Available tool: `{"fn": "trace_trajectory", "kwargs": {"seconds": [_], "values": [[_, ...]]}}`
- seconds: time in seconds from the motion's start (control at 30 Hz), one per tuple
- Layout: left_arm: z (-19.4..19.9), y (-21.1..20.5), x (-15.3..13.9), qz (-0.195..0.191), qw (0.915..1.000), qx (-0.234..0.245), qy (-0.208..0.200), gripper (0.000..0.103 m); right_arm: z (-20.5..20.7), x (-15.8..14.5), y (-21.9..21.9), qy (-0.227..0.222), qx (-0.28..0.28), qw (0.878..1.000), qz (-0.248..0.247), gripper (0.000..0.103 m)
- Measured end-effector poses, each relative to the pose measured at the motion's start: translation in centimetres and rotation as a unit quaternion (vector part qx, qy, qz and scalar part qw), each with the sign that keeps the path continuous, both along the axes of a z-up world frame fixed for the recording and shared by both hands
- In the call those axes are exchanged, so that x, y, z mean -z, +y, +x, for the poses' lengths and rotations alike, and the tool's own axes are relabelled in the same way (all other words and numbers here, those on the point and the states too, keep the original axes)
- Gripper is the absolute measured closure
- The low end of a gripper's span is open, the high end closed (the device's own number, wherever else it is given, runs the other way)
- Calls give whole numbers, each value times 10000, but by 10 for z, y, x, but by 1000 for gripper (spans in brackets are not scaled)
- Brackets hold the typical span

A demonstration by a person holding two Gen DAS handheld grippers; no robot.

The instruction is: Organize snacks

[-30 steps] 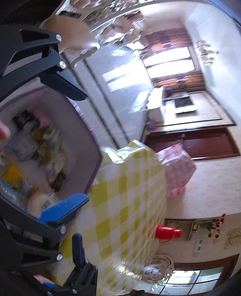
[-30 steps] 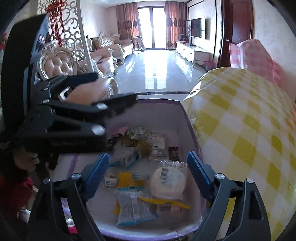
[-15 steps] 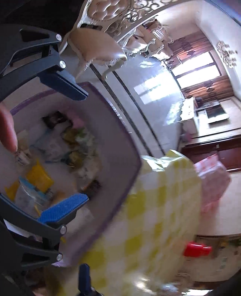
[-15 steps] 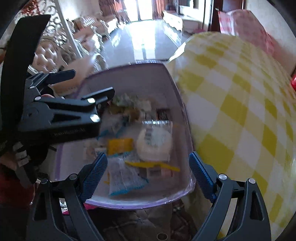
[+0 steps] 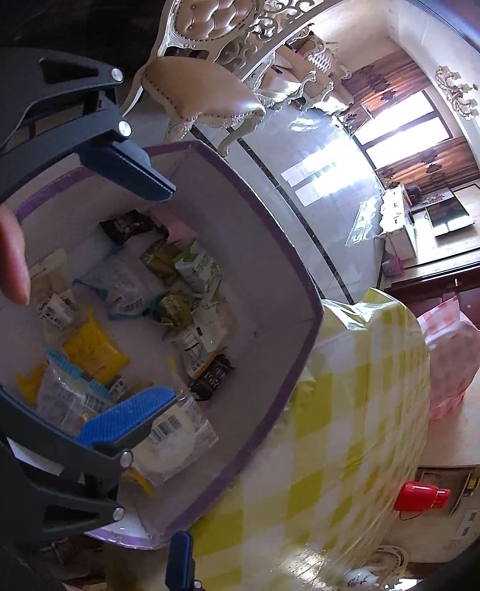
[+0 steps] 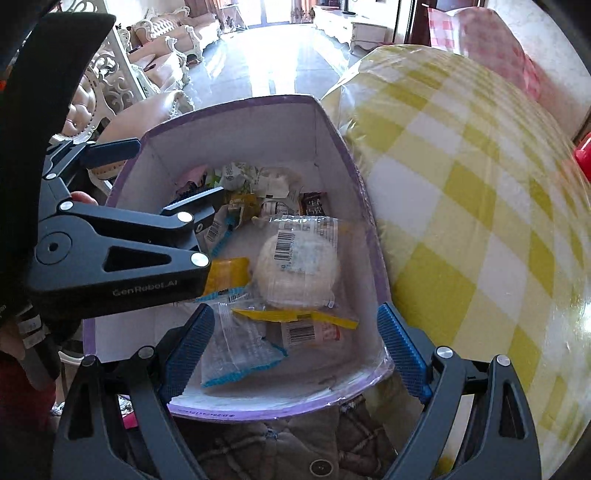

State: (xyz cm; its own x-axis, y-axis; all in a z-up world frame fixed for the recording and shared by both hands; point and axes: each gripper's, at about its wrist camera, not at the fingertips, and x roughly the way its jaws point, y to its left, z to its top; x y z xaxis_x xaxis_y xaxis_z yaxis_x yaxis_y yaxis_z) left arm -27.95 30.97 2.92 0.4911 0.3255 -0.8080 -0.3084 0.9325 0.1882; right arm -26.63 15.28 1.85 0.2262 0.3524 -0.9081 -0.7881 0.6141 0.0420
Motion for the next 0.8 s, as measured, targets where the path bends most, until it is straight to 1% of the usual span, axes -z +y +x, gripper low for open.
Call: {"fn": "trace_trajectory", "kwargs": {"seconds": [0.3,0.8], "values": [[3,2,6,-89,9999,-13,62,2,2,4,1,29,8,10000,-19,16],[4,3,12,-129,9999,11,97,2,-1,8,1,53,20,10000,-37,16]]}}
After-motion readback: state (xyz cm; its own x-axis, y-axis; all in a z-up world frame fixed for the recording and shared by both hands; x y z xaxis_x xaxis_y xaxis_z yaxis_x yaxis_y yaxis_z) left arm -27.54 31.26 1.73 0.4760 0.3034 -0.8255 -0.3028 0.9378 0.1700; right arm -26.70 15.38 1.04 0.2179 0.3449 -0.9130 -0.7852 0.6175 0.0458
